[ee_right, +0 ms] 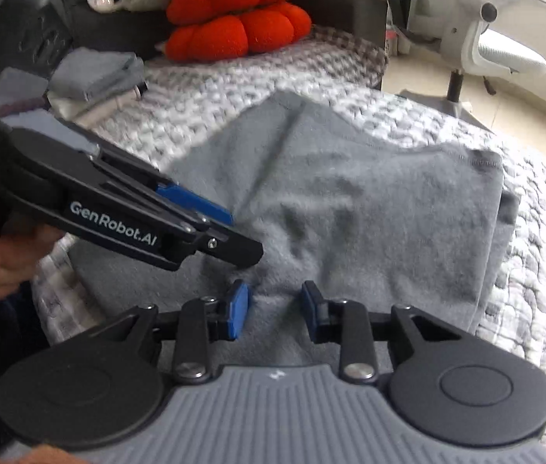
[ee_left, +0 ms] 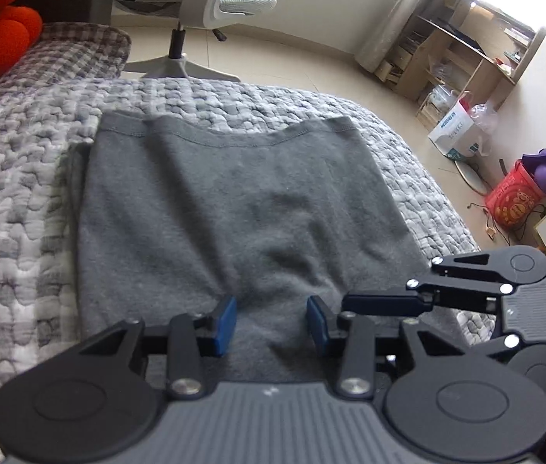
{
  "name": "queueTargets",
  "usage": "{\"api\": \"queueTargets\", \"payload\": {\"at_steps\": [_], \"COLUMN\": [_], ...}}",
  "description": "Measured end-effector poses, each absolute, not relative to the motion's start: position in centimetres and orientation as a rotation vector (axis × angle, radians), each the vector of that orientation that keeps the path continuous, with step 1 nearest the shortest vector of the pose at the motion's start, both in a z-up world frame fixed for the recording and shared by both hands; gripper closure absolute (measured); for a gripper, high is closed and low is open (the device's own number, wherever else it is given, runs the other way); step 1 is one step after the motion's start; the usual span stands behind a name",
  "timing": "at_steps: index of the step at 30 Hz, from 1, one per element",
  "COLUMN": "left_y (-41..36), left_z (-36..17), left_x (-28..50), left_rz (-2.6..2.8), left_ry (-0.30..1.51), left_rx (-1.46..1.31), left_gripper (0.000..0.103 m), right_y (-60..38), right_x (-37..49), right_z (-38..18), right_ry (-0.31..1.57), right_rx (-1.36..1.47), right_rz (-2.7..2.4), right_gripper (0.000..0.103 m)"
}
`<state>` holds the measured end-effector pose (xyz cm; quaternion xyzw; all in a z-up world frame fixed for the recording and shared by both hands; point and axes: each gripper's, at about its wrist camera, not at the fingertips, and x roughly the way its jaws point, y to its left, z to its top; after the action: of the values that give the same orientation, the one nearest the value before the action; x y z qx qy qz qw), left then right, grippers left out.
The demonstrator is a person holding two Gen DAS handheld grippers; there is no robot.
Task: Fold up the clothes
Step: 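Open both grippers and release the folded shirt, then hold both open grippers above the folded shirt bundle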
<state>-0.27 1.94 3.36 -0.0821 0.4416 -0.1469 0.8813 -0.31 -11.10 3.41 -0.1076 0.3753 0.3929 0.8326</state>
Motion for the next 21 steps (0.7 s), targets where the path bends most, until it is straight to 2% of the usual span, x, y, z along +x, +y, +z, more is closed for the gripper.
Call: {"api": "queueTargets", "payload": {"at_steps": [4,9,11,14,21], "left_y": [1.7,0.8,0.8,1.2,1.6], "left_z": [5.0,2.6,2.6,2.5,2.5], "left_x": [-1.6,-0.6,-0.4,-0.2,0.0], "left_rz": [-0.348,-0.353,-0.343,-0.332,-0.321], "left_ry": [0.836,0.951,0.942,0.946,0.946], "left_rx": [-0.124,-0.115,-0.116,-0.140,-0.158], "left_gripper": [0.058,0.055,0.055,0.054,0.054], "right_y": [-12.4,-12.1,-12.5,-12.7,-12.9], "right_x": [-0.3,1.0,1.3,1.5,1.7], "right_z": [3.8,3.0,3.4,3.6,3.3], "right_ry": [0.780,0.863,0.865,0.862,0.861], "right_rx": [-0.204,-0.165,-0.122,-0.111,-0.104], "right_rz": [0.787,0.741,0.720,0.687,0.664], "right_gripper": [0.073,0.074,0.075,0.070,0.070]}}
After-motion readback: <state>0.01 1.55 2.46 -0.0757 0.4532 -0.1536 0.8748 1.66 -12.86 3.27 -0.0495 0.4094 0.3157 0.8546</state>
